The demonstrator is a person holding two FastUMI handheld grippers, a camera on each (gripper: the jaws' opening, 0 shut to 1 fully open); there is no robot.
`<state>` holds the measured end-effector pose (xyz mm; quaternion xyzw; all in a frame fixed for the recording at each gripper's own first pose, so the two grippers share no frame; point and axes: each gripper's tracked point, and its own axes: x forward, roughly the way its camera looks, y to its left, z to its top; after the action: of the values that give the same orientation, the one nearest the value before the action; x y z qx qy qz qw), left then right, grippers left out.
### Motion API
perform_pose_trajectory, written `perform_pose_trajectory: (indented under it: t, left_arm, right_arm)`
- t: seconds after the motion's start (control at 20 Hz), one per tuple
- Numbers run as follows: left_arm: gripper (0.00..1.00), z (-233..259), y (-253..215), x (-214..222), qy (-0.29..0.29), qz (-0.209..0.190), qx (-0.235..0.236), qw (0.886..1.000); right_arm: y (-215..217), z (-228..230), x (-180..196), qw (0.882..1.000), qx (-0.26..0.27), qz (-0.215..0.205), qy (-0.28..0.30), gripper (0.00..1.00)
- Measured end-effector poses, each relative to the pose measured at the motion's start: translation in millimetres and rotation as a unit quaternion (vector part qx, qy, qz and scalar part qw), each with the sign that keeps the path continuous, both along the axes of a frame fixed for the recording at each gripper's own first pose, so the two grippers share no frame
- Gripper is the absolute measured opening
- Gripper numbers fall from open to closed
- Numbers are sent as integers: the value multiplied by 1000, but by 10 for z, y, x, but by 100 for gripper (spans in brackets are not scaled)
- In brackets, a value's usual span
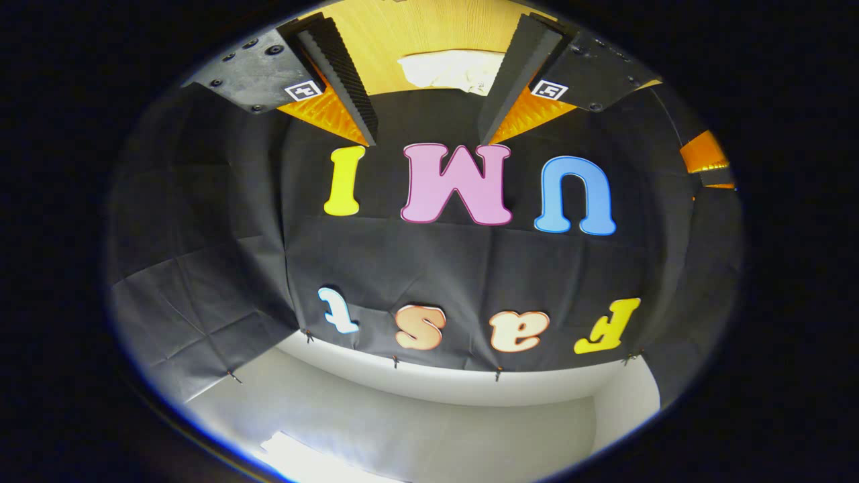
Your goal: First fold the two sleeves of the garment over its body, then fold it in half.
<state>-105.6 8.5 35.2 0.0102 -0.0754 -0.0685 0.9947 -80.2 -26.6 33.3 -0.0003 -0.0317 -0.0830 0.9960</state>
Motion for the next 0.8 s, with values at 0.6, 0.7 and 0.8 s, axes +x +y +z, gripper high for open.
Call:
perform_pose_trajectory:
  t: [0.6,0.7,0.8]
  left_arm:
    - [96,-283,286,-490,0,67,-45,997]
    - [96,-325,250,-458,7,63,-44,997]
    - [96,-322,223,-415,7,59,-37,998]
  right_arm:
    - [381,-267,-737,999,-23,38,-1,96]
    - [415,-339,-731,999,-26,44,6,96]
    - [411,-352,-707,998,-33,45,11,96]
